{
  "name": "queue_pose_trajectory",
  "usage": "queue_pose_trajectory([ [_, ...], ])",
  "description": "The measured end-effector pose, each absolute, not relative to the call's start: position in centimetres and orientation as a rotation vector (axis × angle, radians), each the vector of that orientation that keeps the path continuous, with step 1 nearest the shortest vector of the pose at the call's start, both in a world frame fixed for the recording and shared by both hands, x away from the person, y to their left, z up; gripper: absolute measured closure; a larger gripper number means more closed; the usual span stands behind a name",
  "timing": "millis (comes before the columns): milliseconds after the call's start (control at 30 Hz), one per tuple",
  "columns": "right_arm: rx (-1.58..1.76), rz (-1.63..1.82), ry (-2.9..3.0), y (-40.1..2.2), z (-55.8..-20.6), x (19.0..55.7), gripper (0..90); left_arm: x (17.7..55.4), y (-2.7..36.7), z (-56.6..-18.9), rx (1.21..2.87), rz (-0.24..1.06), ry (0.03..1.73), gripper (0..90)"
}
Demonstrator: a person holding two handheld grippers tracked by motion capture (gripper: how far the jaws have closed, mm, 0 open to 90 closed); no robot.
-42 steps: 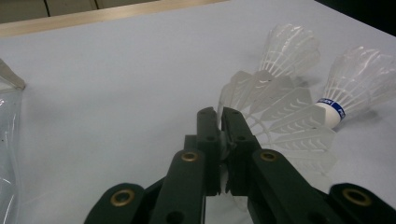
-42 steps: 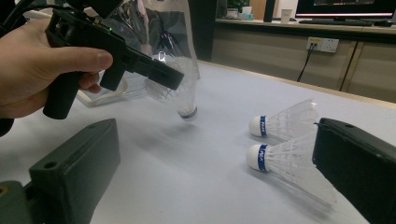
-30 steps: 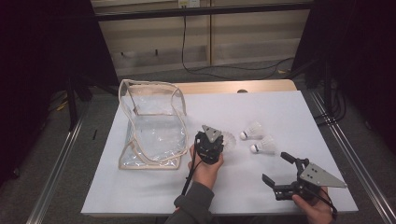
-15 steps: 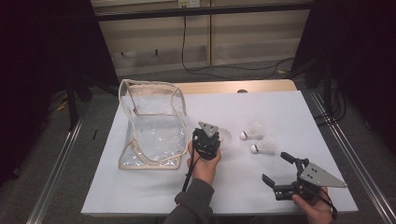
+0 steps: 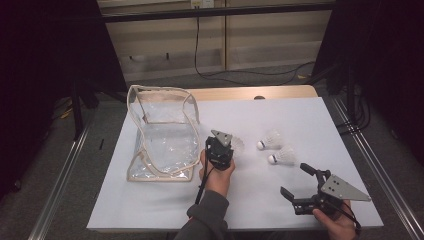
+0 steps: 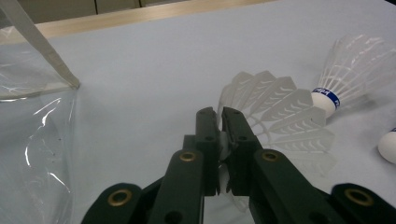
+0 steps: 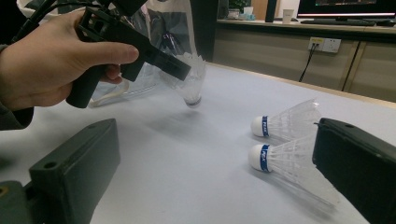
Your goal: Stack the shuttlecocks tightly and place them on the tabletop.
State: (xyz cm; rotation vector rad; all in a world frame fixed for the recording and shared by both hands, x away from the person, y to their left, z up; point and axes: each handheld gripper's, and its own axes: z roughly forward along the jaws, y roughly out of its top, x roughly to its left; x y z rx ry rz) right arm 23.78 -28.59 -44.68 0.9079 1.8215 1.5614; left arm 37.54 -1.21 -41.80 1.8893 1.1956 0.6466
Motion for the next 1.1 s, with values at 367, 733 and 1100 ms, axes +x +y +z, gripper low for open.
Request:
queue_pose_trajectory([
  [367, 0.911, 1.562, 1.814, -28.70, -44.65, 23.74, 0.5, 37.69, -0.94, -41.72, 1.888, 0.644, 1.208, 85.9],
  [733, 0.911, 1.564, 1.811, -28.73, -44.60, 23.69, 0.5, 38.17, -0.54, -41.60, 1.878, 0.641, 1.234, 85.8],
  [1100, 0.913, 1.566, 1.810, -28.76, -44.57, 23.63, 0.5, 38.28, -0.36, -41.42, 1.880, 0.629, 1.228, 85.9],
])
